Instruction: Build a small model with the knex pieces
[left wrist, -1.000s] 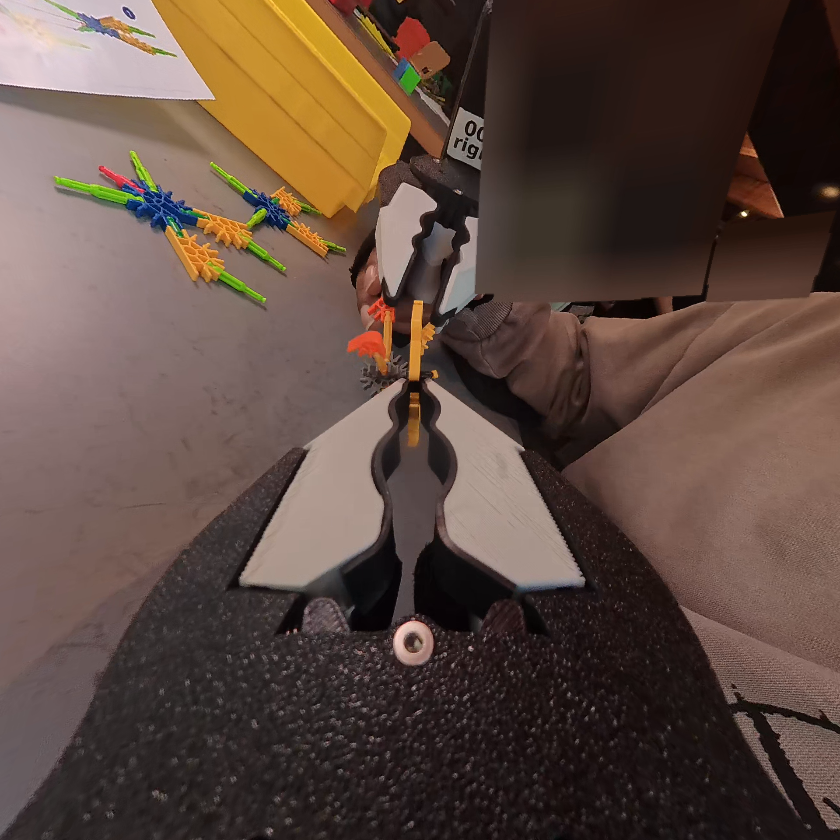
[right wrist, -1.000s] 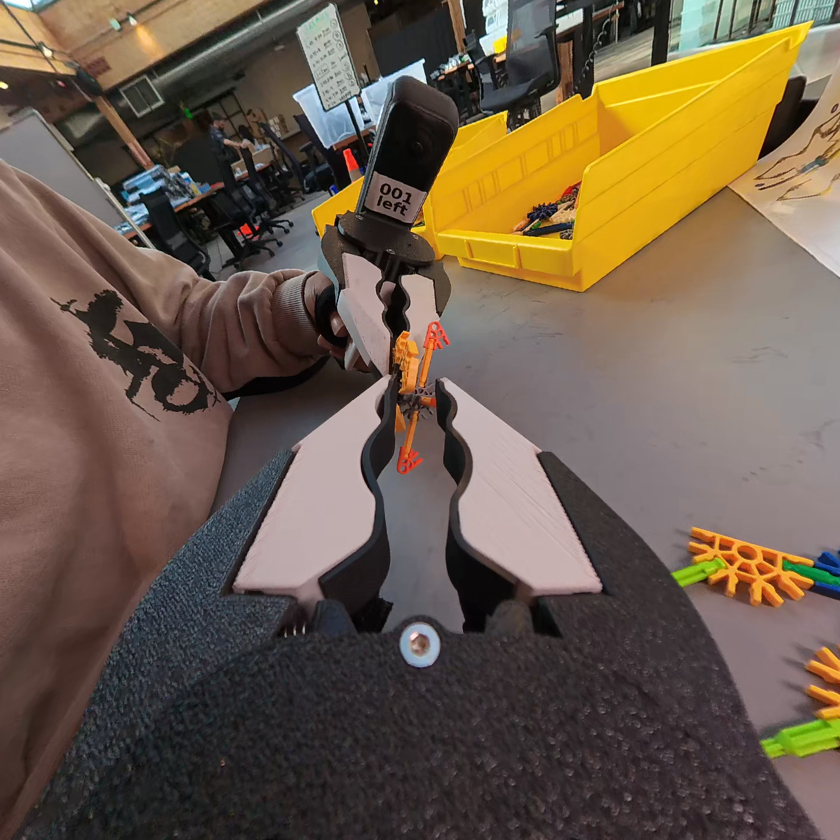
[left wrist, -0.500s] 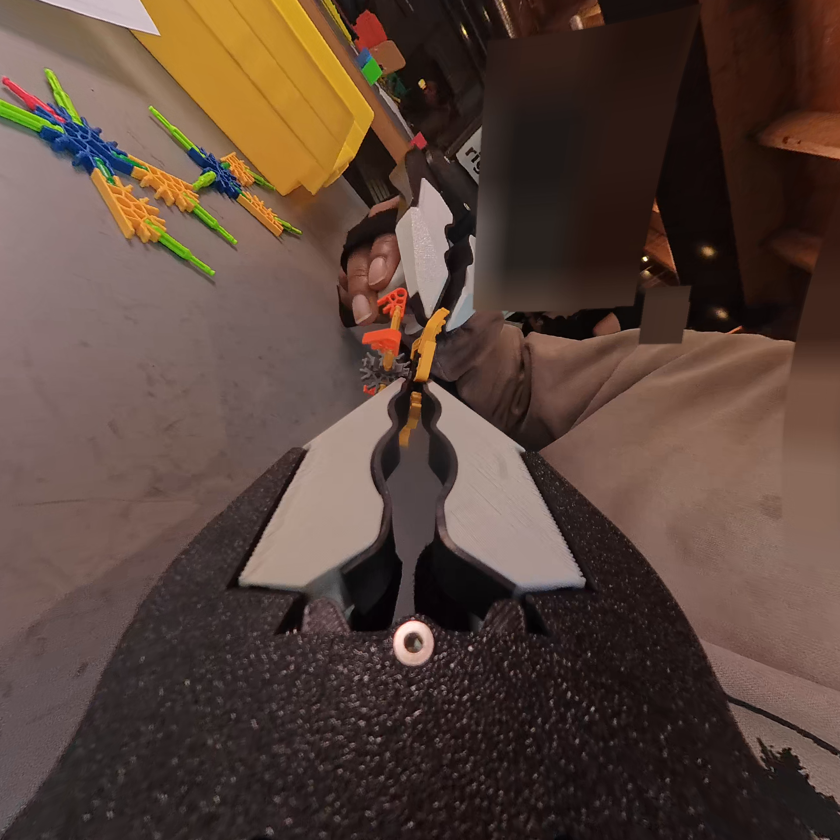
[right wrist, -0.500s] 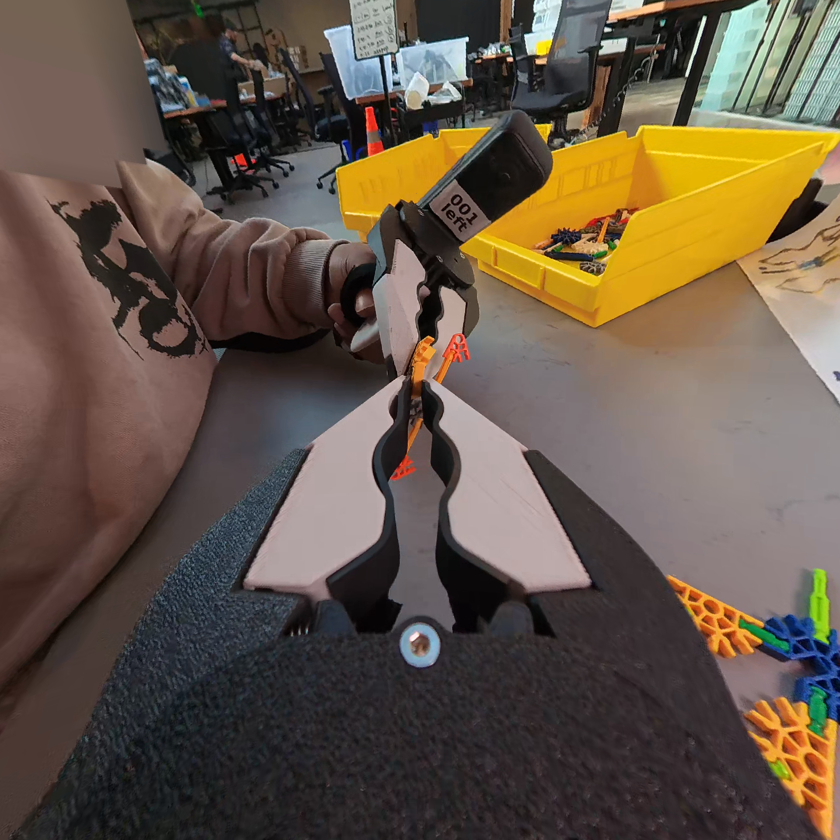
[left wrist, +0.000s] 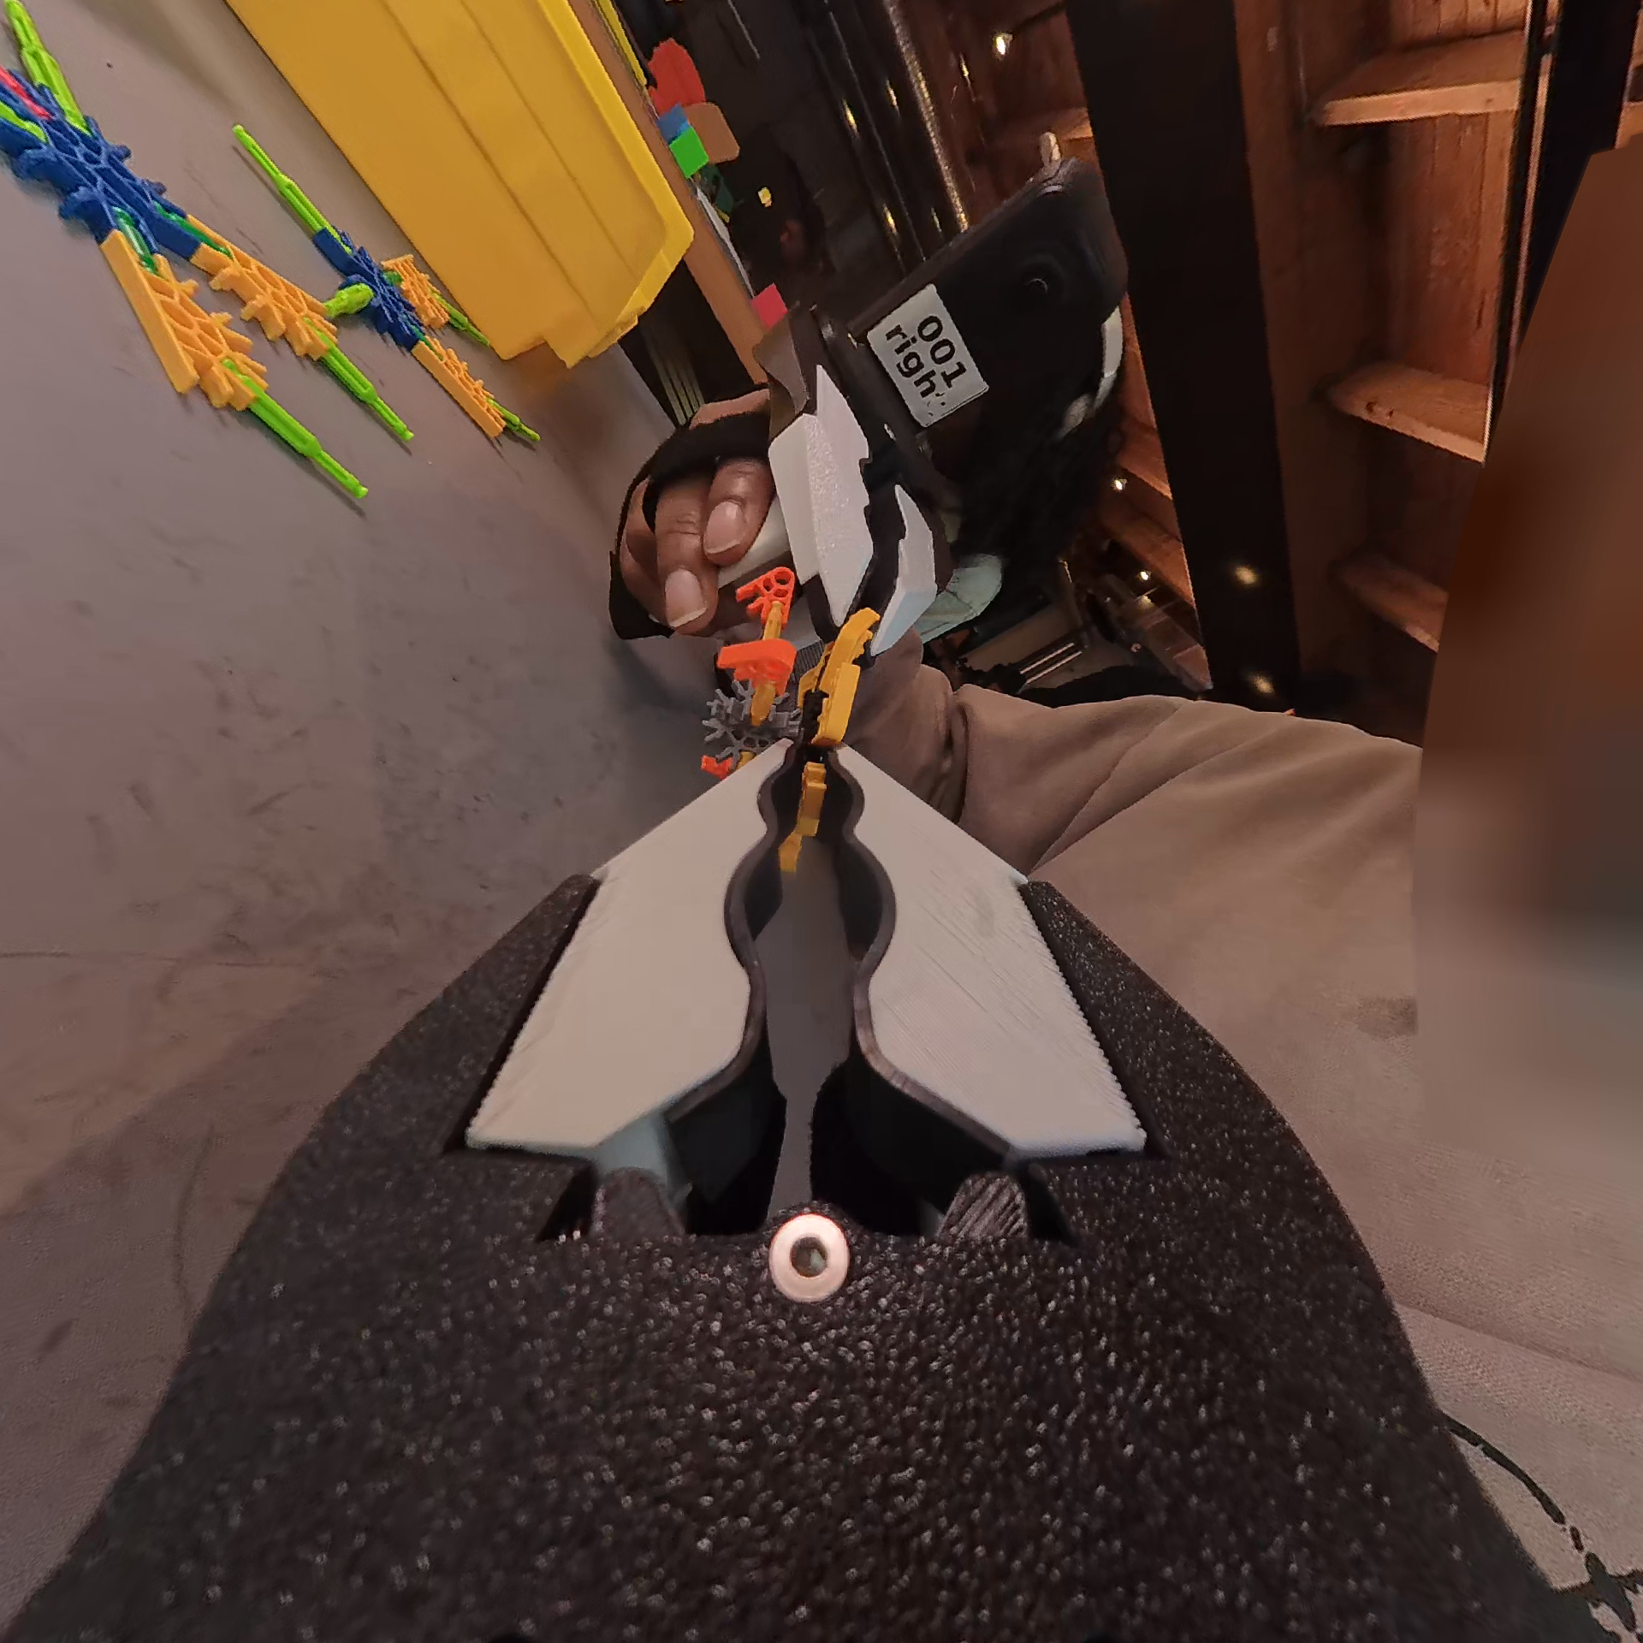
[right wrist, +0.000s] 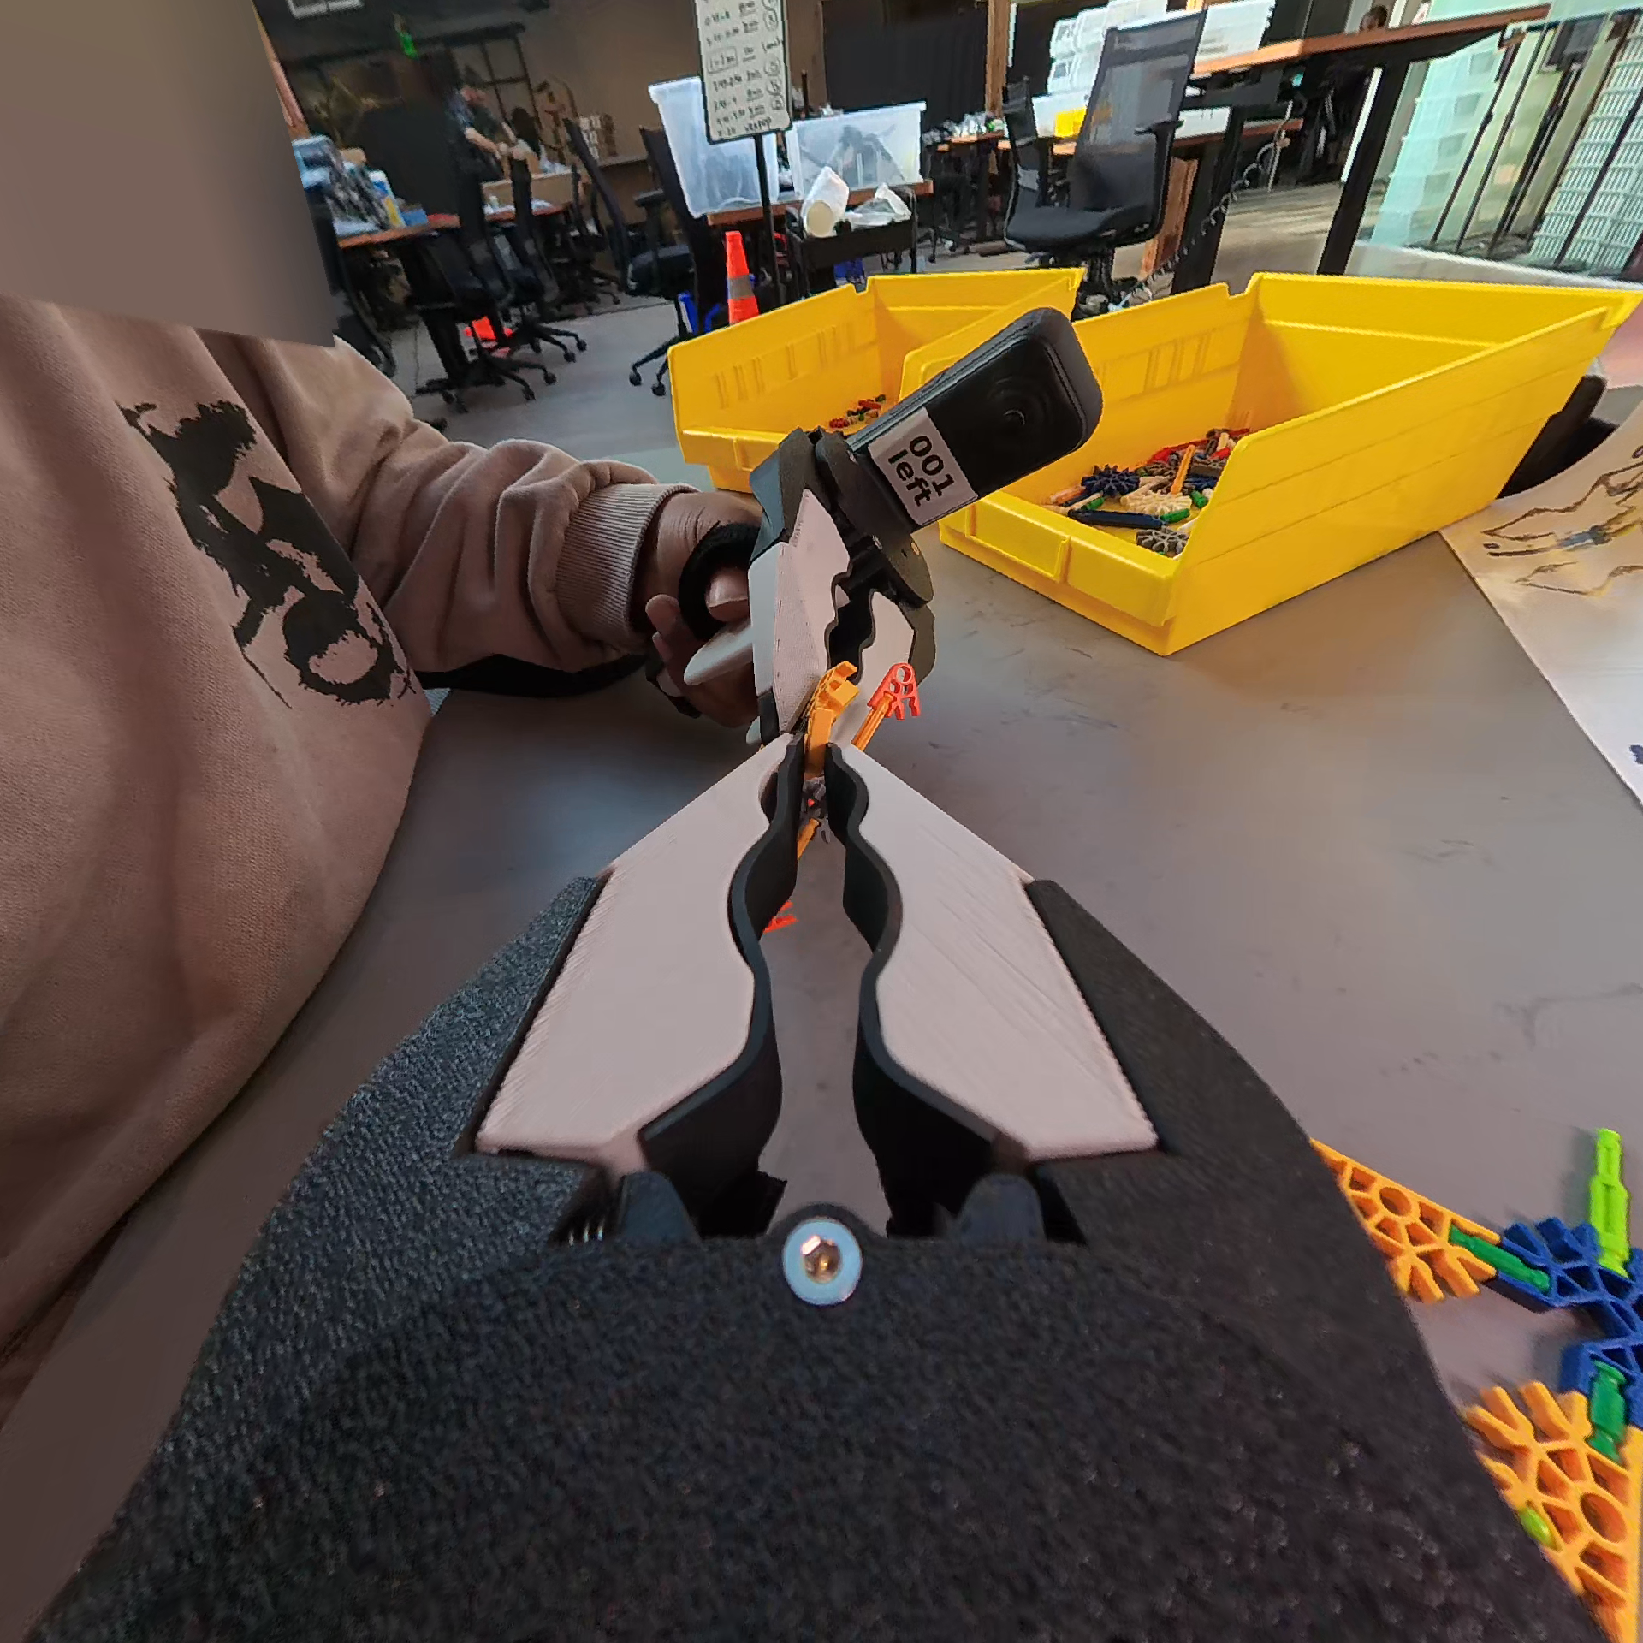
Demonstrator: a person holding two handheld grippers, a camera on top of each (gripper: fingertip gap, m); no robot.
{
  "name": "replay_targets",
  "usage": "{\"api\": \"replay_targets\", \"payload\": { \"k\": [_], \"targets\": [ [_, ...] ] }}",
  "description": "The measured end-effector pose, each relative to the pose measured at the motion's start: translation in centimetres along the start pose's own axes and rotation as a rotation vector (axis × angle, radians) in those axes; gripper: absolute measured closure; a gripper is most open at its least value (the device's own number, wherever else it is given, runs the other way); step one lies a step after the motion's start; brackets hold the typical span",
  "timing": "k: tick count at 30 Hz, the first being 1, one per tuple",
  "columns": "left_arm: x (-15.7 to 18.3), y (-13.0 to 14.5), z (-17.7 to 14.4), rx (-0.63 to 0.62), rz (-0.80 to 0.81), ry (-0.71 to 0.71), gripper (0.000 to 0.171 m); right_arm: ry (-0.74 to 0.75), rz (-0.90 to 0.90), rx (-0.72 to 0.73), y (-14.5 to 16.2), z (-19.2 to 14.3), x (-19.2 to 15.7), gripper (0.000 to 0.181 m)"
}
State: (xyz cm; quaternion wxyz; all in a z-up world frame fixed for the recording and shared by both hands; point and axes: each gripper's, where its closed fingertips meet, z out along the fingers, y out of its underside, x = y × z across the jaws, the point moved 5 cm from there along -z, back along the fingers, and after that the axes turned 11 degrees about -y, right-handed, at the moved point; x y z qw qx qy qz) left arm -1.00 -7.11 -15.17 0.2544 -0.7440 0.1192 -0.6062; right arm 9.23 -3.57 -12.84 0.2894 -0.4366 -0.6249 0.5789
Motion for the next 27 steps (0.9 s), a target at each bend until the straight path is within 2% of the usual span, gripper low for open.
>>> {"api": "replay_targets", "payload": {
  "k": [4, 12, 17, 20, 27],
  "targets": [
    [-0.2, -0.3, -0.2, 0.02, -0.002, -0.01, 0.168, -0.005, 0.068, 0.024, 0.1, 0.0, 0.4, 0.179],
    [-0.6, -1.2, -0.7, 0.095, 0.054, -0.052, 0.159, -0.023, 0.402, 0.169, 0.4, -0.4, 2.1, 0.18],
    [-1.0, -1.3, -0.7, 0.113, 0.056, -0.094, 0.161, -0.02, 0.498, 0.203, 0.8, -0.5, 2.6, 0.18],
    [-1.3, -1.4, -0.7, 0.128, 0.028, -0.1, 0.167, -0.018, 0.494, 0.202, 0.8, -0.4, 2.6, 0.18],
    [-1.6, -1.5, -1.0, 0.146, -0.101, -0.056, 0.168, 0.055, 0.286, 0.108, 0.7, -0.1, 2.2, 0.18]
  ]
}}
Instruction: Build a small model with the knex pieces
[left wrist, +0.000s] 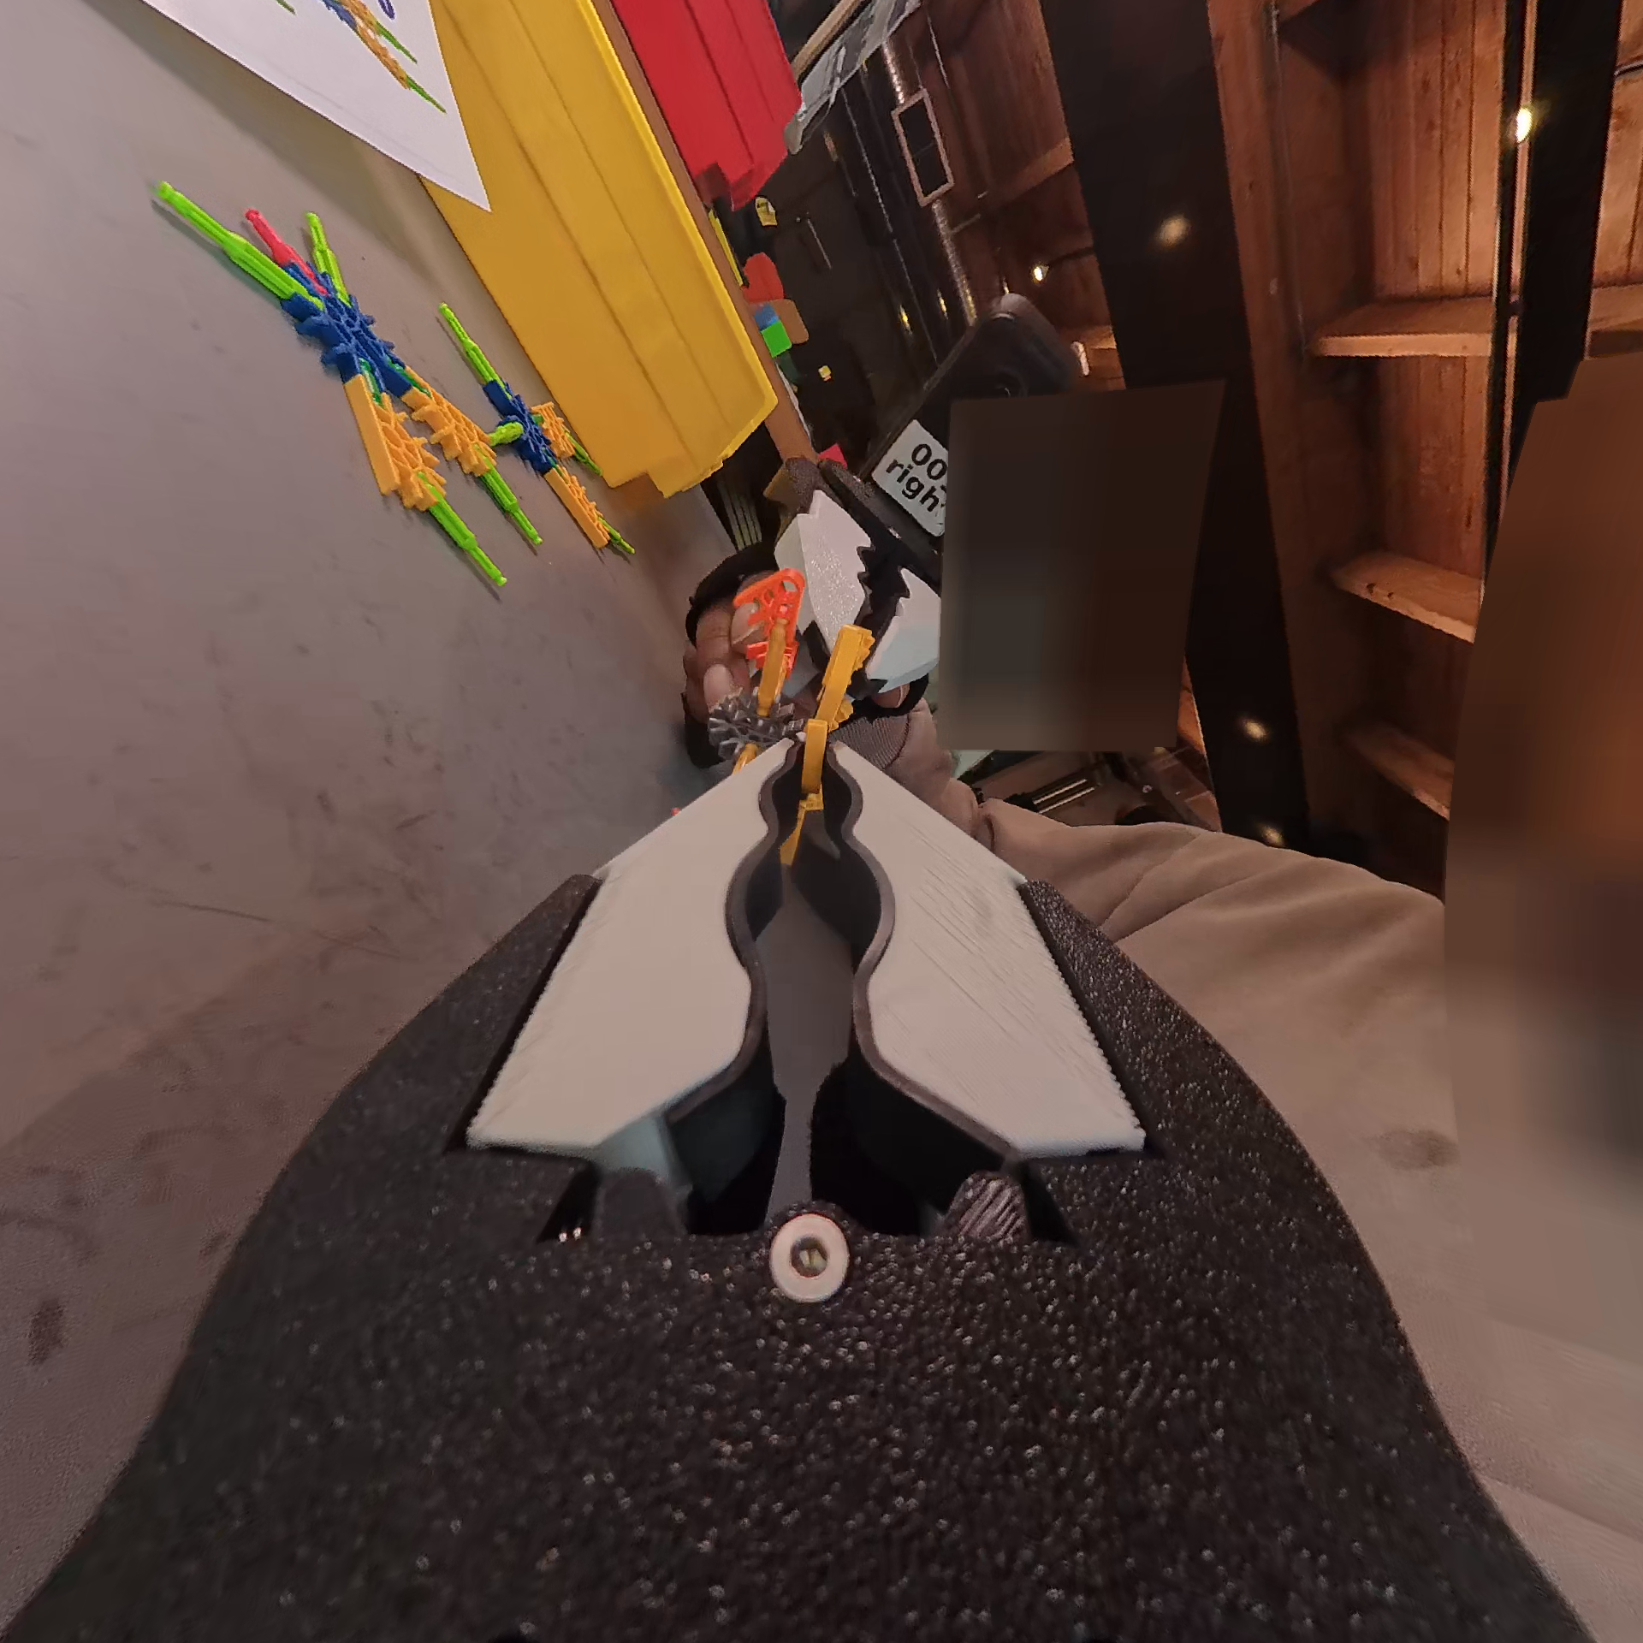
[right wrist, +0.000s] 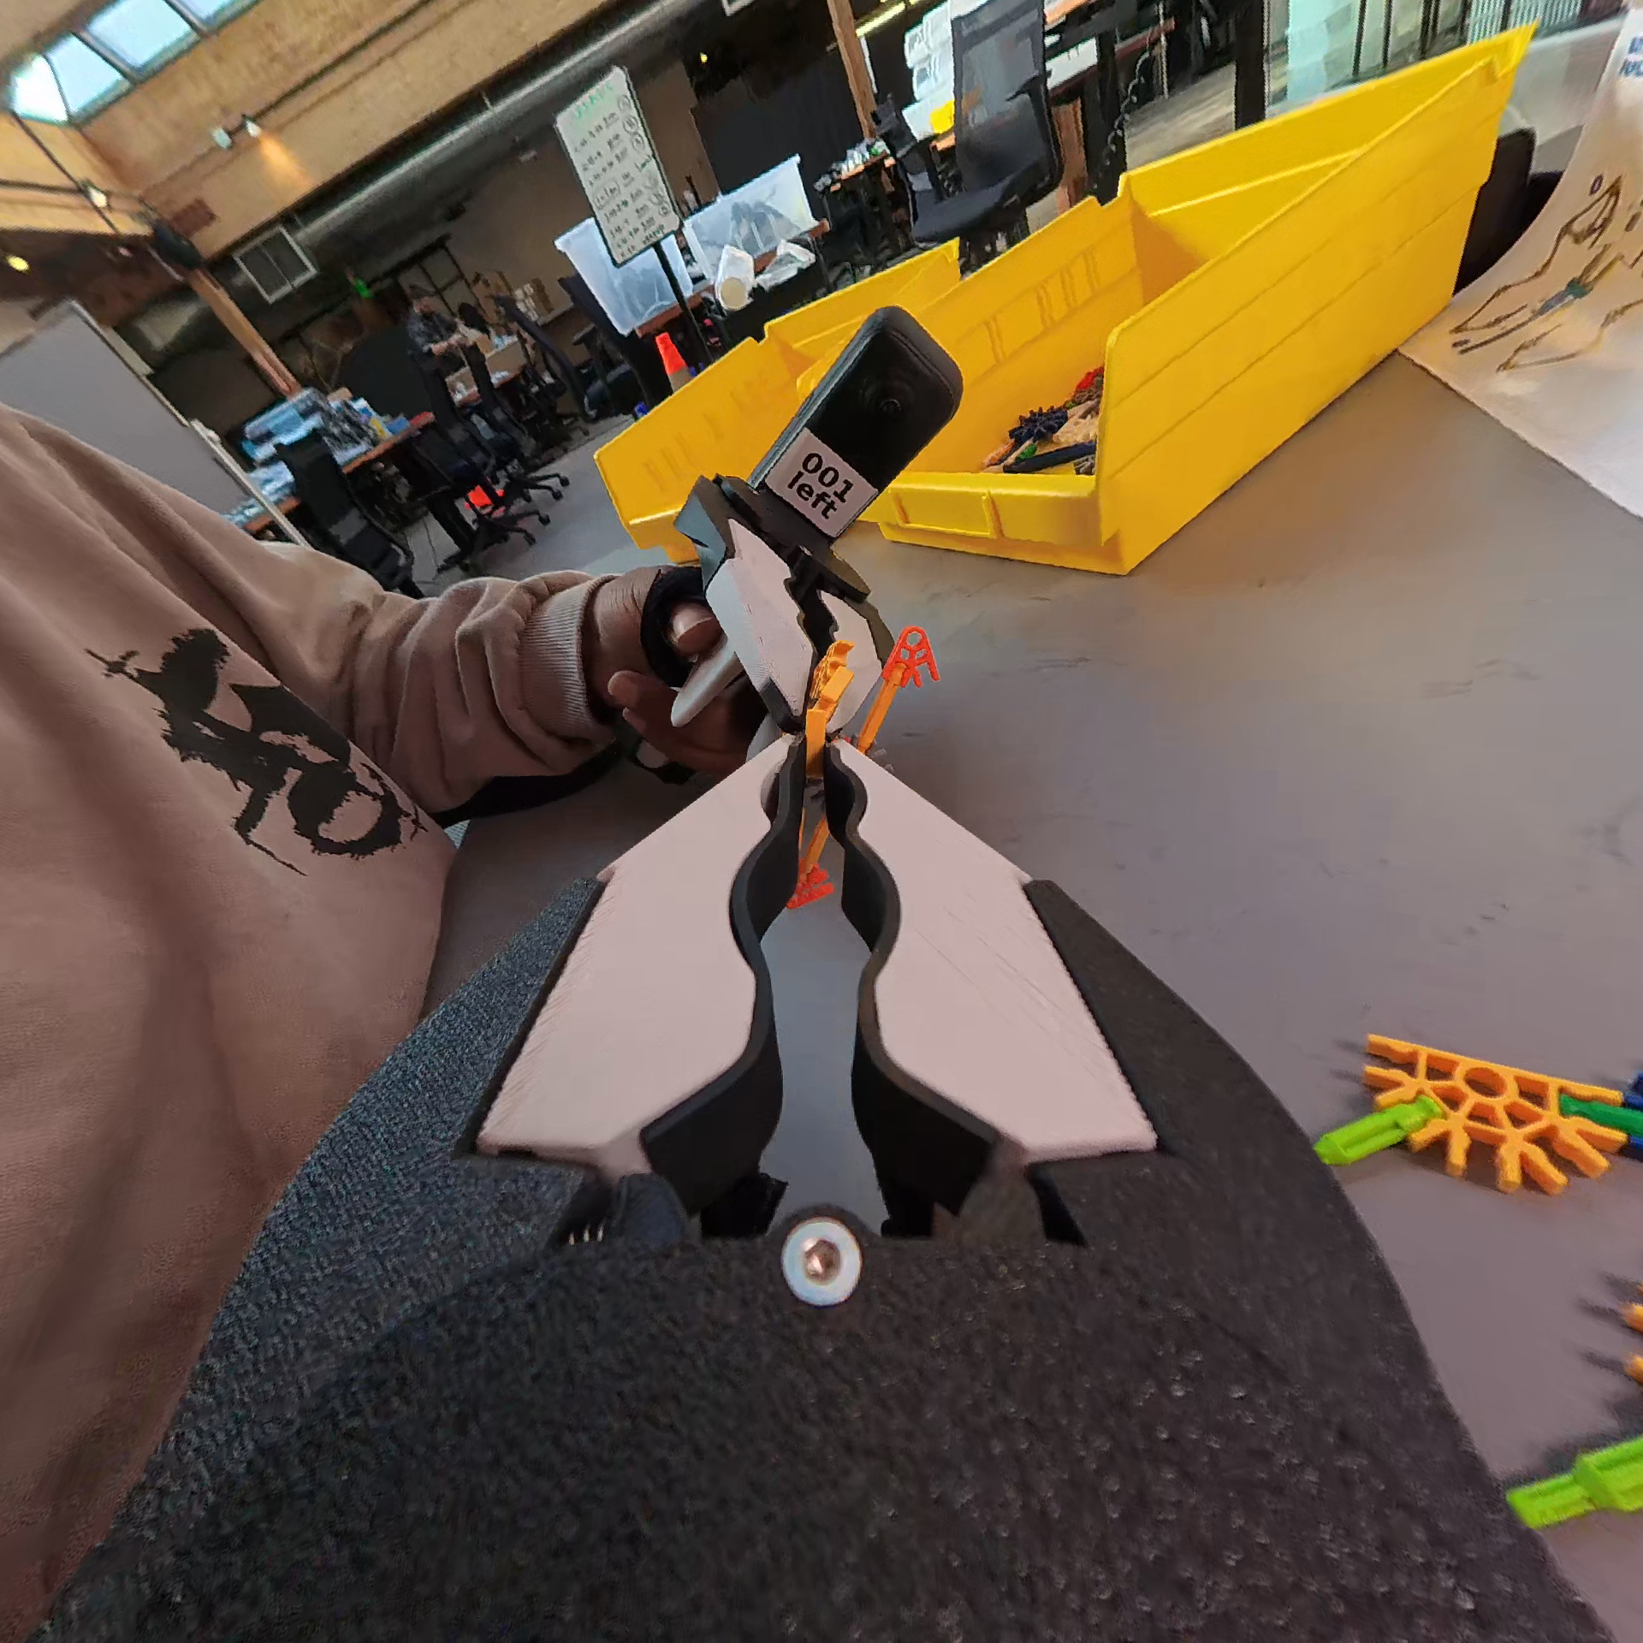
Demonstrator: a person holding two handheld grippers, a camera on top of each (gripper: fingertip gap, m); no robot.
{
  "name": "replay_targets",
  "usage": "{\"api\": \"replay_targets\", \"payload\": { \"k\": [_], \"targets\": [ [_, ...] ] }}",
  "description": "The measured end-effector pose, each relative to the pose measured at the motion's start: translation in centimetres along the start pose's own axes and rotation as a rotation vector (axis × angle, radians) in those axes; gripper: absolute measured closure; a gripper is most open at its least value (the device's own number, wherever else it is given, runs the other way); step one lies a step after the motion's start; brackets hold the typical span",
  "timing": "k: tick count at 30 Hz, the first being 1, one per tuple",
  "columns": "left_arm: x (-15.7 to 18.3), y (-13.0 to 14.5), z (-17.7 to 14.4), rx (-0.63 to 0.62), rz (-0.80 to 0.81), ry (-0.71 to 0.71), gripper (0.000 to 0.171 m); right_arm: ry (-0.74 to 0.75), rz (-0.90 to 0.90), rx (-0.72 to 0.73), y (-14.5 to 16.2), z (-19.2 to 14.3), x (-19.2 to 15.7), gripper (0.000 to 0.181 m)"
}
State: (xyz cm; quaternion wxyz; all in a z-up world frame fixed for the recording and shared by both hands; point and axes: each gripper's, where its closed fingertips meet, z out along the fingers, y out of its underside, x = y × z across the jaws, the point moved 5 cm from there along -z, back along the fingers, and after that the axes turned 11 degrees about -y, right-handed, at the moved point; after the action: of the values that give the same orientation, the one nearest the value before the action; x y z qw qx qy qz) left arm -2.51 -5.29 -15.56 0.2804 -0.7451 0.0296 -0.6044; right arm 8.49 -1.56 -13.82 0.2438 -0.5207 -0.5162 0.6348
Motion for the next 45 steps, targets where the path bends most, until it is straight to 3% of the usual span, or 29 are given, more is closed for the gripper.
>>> {"api": "replay_targets", "payload": {
  "k": [7, 11, 18, 22, 29, 45],
  "targets": [
    [-0.1, -0.1, -0.1, 0.003, -0.063, 0.018, 0.168, 0.088, -0.287, -0.078, -0.3, 0.3, -0.8, 0.18],
    [0.0, -0.3, -0.2, 0.017, -0.012, 0.012, 0.167, 0.077, -0.189, -0.047, -0.3, 0.2, -0.4, 0.18],
    [1.1, -1.5, -1.1, 0.114, 0.199, -0.033, 0.154, 0.008, 0.157, 0.167, -1.1, -0.8, 0.8, 0.18],
    [1.2, -1.4, -0.8, 0.124, 0.245, -0.062, 0.153, -0.042, 0.258, 0.233, -1.1, -0.6, 0.9, 0.18],
    [1.1, -1.4, -0.8, 0.123, 0.228, -0.07, 0.16, -0.061, 0.299, 0.238, -0.6, 0.6, 0.7, 0.18],
    [0.3, -1.2, -0.9, 0.104, 0.094, -0.047, 0.169, 0.009, 0.201, 0.172, 0.0, 1.2, 0.8, 0.18]
  ]
}}
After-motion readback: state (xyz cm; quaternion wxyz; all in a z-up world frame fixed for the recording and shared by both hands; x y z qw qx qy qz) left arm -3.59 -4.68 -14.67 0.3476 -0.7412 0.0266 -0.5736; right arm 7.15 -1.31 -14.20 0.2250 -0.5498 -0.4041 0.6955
